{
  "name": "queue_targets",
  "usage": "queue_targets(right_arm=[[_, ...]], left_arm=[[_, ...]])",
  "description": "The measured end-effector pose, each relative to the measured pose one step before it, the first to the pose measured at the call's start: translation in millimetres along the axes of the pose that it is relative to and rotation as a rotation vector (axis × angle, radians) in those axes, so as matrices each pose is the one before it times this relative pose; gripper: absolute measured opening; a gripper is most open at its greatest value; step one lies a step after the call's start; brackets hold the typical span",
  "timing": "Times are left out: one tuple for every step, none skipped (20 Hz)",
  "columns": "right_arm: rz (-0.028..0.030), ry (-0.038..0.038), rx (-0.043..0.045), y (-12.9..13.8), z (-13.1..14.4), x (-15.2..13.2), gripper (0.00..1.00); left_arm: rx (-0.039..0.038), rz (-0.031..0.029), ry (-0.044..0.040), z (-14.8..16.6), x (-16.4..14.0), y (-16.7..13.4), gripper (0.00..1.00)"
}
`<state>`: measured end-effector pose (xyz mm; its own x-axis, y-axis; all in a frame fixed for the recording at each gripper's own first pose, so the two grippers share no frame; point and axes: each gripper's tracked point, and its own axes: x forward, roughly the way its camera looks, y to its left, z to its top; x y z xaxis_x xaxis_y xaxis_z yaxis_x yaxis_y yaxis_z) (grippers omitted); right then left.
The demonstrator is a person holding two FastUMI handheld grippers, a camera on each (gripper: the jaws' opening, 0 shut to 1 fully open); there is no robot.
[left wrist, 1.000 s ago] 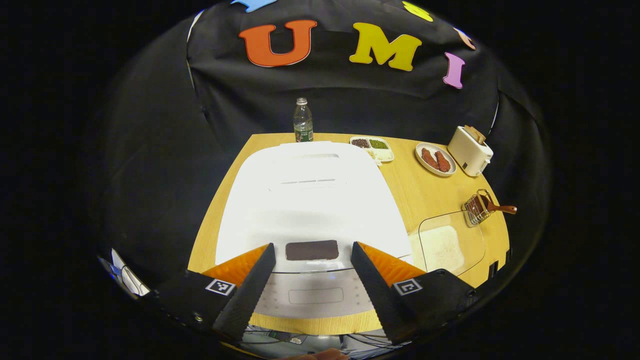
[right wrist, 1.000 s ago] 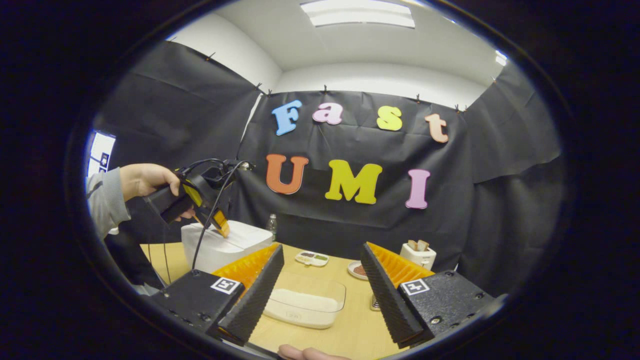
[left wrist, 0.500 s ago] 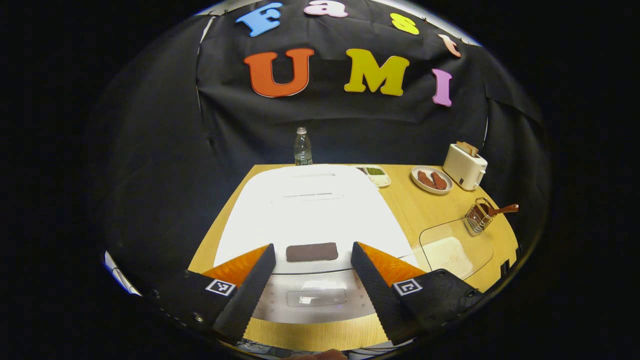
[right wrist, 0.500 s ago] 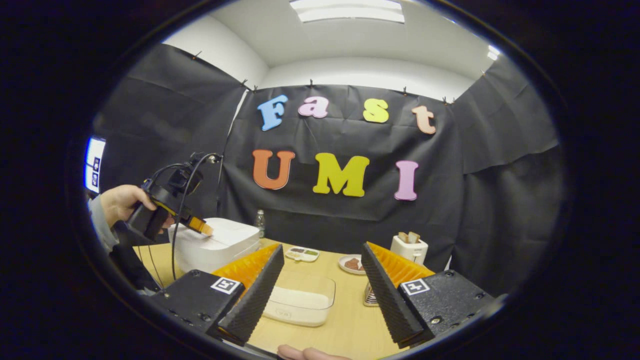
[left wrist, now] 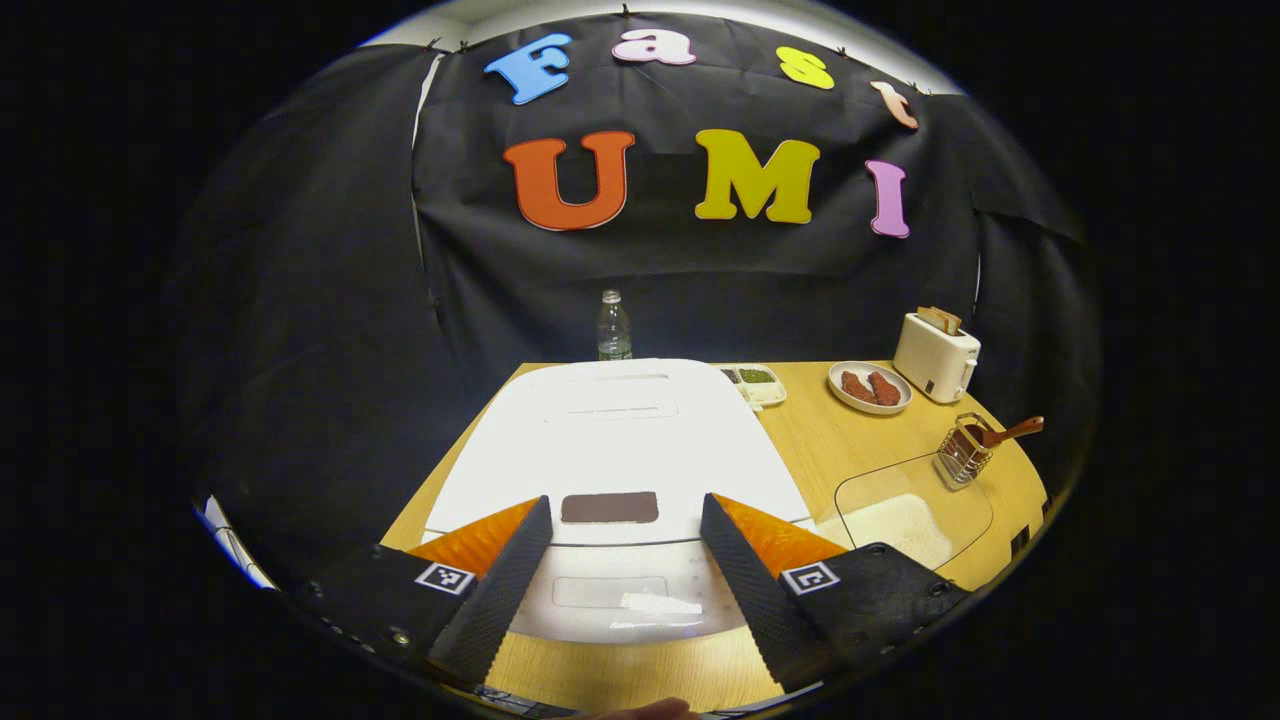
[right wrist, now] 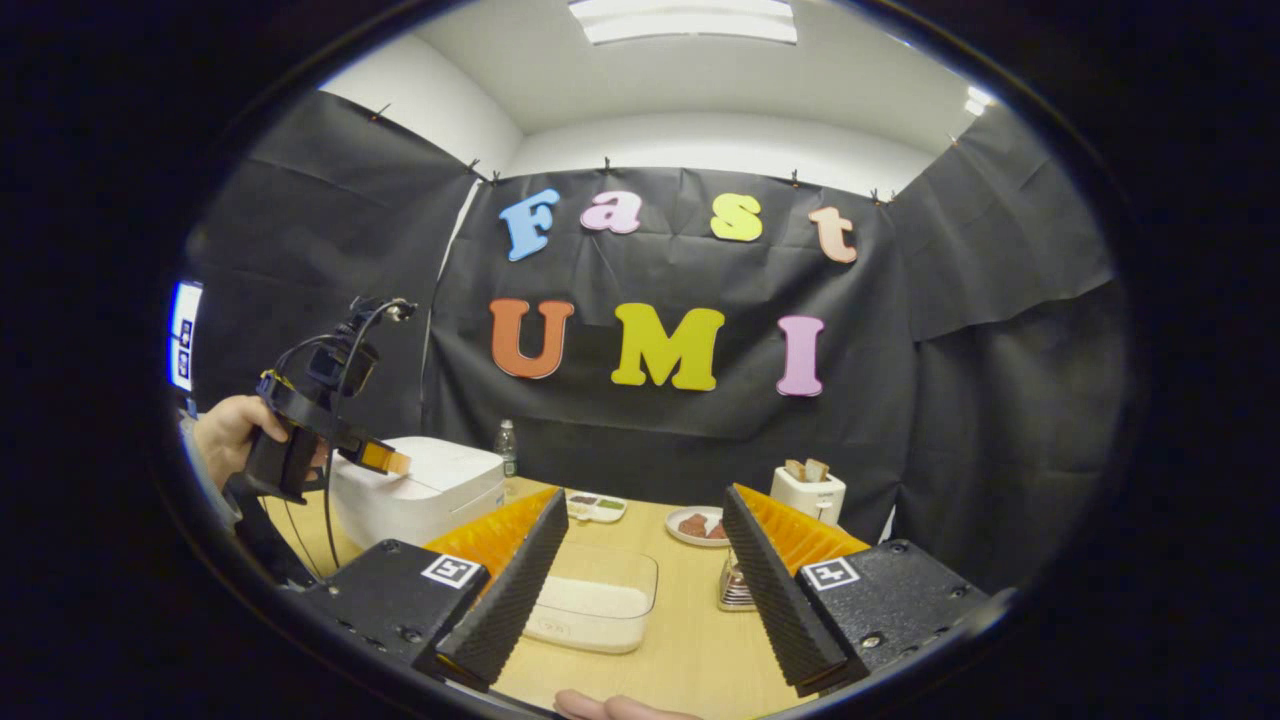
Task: Close the left gripper, press the button to open the rice cooker; take a wooden spoon from the chopstick holder with the right hand, scoop a spoonful of rice and pour it into the rice cooker, then put the wooden spoon back into the chopstick holder.
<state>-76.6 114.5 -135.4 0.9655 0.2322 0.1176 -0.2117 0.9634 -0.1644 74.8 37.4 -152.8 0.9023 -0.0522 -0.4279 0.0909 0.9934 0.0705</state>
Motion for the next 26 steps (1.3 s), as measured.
queue_targets(right_arm=[[-0.00652, 0.00157, 0.00114, -1.94, -0.37, 0.16, 1.0], [-0.00419, -0.00042, 0.00218, -1.4, 0.59, -0.4, 1.0], [-0.00173, -0.00141, 0.00364, -0.99, 0.84, -0.73, 1.0], [-0.00312, -0.0009, 0.00553, -1.04, 0.37, -0.16, 1.0], [-0.00233, -0.00229, 0.00654, -1.08, 0.87, -0.75, 1.0], [-0.00379, 0.00176, 0.00357, -1.32, 1.25, -0.32, 1.0], [-0.01166, 0.00246, 0.00022, -2.92, 0.76, -1.91, 1.0], [-0.00991, -0.01173, -0.00322, -3.44, 5.24, -2.04, 1.0], [-0.00964, -0.01536, -0.00352, -2.82, 6.66, -2.26, 1.0], [-0.01219, -0.01367, 0.00044, -4.27, 5.5, -3.25, 1.0], [-0.01026, -0.01359, 0.00439, -3.51, 4.73, -3.57, 1.0], [-0.01375, -0.00514, 0.0034, -5.1, 2.8, -2.1, 1.0], [-0.02061, -0.00223, 0.00416, -7.01, 2.59, -3.92, 1.0], [-0.01714, -0.01562, 0.006, -5.97, 7.55, -4.33, 1.0], [-0.0056, -0.01683, -0.0014, -2.27, 8.2, -3.23, 1.0], [-0.00499, -0.01298, -0.00213, -2.28, 5.08, -3.15, 1.0], [-0.00527, -0.01065, -0.00111, -3.18, 3.21, -3.84, 1.0], [-0.00601, -0.00795, 0.00124, -3.24, 1.08, -3.14, 1.0], [-0.00447, -0.00319, 0.00036, -2.19, 0.8, -3.05, 1.0], [-0.00404, 0.00236, -0.00147, -3.2, -2.23, 0.28, 1.0], [-0.0019, 0.00336, -0.00081, -2.18, -1.9, -0.15, 1.0], [-0.00078, 0.00701, 0.00176, -0.42, -2.31, -0.18, 1.0], [-0.00131, 0.00819, 0.00471, -1.16, -2.8, 1.1, 1.0], [-0.00063, 0.00842, 0.00558, -1.31, -3.26, 1.69, 1.0], [-0.00123, 0.00997, 0.00689, -0.75, -2.88, 1.22, 1.0], [-0.00044, 0.01199, 0.00603, -1.71, -4.39, 2.05, 1.0]], left_arm=[[-0.00002, 0.00685, -0.01777, 3.56, -2.33, -0.37, 0.96], [0.00117, 0.00183, -0.02268, 5.76, -2.4, -2.09, 0.96], [-0.0005, 0.01135, -0.02099, 3.6, -4.65, 0.04, 0.96], [-0.00438, 0.01218, -0.02263, 5.54, -6.11, 1.63, 0.96], [-0.0098, 0.00434, -0.02499, 5.19, -7.84, 0.47, 0.96], [-0.01095, -0.00438, -0.02753, 6.72, -8.68, -2.92, 0.96], [-0.00824, -0.00859, -0.03076, 6.79, -10.46, -3.19, 0.96], [0.00421, -0.01566, -0.02275, 5.87, -8.44, -4.77, 0.96], [0.01571, -0.006, -0.01779, 2.18, -8.88, -3.65, 0.96], [0.01855, 0.00211, -0.01929, 4.32, -8.39, -0.68, 0.96], [0.01726, 0.00675, -0.01801, 5.06, -8.18, -1.05, 0.96], [0.00973, 0.00192, -0.0206, 5.93, -9.57, -4.09, 0.96], [-0.00157, -0.00524, -0.02106, 5.58, -10.59, -4.92, 0.96], [-0.00786, -0.00904, -0.02293, 4.92, -9.2, -6.25, 0.96], [-0.01157, -0.01121, -0.02332, 4.52, -9.6, -5.62, 0.96], [-0.01556, -0.00312, -0.01814, 3.18, -9.74, -3.05, 0.96], [-0.02176, 0.00075, -0.02881, 2.67, -7.75, -4.86, 0.96], [-0.01342, 0.00635, -0.02499, 1.98, -5.54, -2.63, 0.96], [-0.00721, 0.0005, -0.02095, -1.18, -9.61, -3.85, 0.96], [0.00193, -0.00198, -0.01832, -1.7, -8.68, -6.05, 0.96], [0.0057, -0.00031, -0.01636, 0.87, -7.06, -3.71, 0.96], [0.00562, 0.00661, -0.01936, 2.09, -6.95, -0.78, 0.96], [0.00696, 0.0026, -0.02017, 2.19, -6.58, -1.5, 0.96], [0.00074, 0.00751, -0.02312, 2.69, -8.17, -1.27, 0.96], [-0.00225, 0.00807, -0.02174, 3.05, -6.82, -0.72, 0.96], [0.00165, -0.00055, -0.01388, -0.82, -6.94, -3.77, 0.96]])
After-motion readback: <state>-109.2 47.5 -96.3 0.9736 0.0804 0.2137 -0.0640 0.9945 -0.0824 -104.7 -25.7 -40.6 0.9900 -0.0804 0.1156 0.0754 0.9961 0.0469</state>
